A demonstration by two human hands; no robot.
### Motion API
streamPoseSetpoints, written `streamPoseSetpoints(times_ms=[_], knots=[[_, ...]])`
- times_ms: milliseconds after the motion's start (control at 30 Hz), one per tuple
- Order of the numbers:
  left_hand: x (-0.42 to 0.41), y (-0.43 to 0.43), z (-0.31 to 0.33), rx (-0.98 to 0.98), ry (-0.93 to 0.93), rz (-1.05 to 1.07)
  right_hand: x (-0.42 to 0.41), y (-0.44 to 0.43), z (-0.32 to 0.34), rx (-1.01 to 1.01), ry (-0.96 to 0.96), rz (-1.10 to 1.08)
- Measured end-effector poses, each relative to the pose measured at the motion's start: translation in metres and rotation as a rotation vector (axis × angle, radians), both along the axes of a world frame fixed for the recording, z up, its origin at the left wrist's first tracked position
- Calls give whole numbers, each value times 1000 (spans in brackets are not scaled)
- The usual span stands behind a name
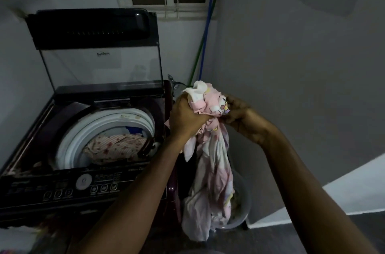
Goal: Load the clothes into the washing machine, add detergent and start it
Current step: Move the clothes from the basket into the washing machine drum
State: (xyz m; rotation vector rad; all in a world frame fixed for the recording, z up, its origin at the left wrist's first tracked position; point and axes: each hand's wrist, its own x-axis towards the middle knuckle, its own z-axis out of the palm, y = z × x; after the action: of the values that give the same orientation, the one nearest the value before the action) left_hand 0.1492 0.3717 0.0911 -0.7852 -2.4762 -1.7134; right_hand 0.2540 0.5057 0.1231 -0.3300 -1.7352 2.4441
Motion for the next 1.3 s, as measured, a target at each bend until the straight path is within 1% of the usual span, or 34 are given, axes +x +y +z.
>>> streamPoseSetpoints(times_ms=[33,67,100,133,200,267,300,333,400,500,600,667,733,800,933,1000,1033,1100,1133,1167,1233,1300], knots=[[0,2,3,25,10,30,4,3,-7,-19,38,-13],[0,4,8,54,16,52,9,8,-17,3,61,-33],[-2,5,14,80,21,71,16,14,-29,86,54,-70],[-3,6,22,105,26,89,24,19,-44,216,11,-125],[-9,6,39,169,17,113,41,21,-80,446,-155,-231],[-13,8,57,242,-24,104,45,9,-115,552,-296,-211],[-14,9,65,267,-44,93,41,1,-129,587,-318,-205],[-13,10,71,283,-56,81,34,-7,-140,588,-296,-225],[-10,11,75,286,-58,63,15,-20,-150,519,-222,-352],[-10,1,64,238,-54,71,-1,-17,-142,457,-168,-573],[-25,-20,47,89,13,155,17,8,-116,396,-92,-708],[-33,-32,34,-39,47,200,31,29,-90,328,-117,-773],[-34,-36,20,-115,44,209,33,42,-62,260,-140,-832],[-29,-31,12,-135,23,176,17,46,-36,236,-172,-785],[-15,-9,11,-101,-72,74,-26,10,4,206,-317,-352],[-15,-6,12,-38,-139,9,-32,-6,14,170,-309,-270],[-18,-8,11,21,-196,-64,-29,-8,18,151,-285,-246],[-26,-14,6,74,-290,-262,-19,-5,22,43,-233,-176],[-28,-16,4,36,-319,-336,-16,-3,23,-51,-208,-146],[-28,-17,3,-28,-333,-366,-13,-3,23,-138,-185,-140],[-20,-14,4,-134,-283,-310,-14,-4,19,-233,-170,-162],[-13,-9,4,-98,-230,-200,-15,-9,16,-246,-173,-111]])
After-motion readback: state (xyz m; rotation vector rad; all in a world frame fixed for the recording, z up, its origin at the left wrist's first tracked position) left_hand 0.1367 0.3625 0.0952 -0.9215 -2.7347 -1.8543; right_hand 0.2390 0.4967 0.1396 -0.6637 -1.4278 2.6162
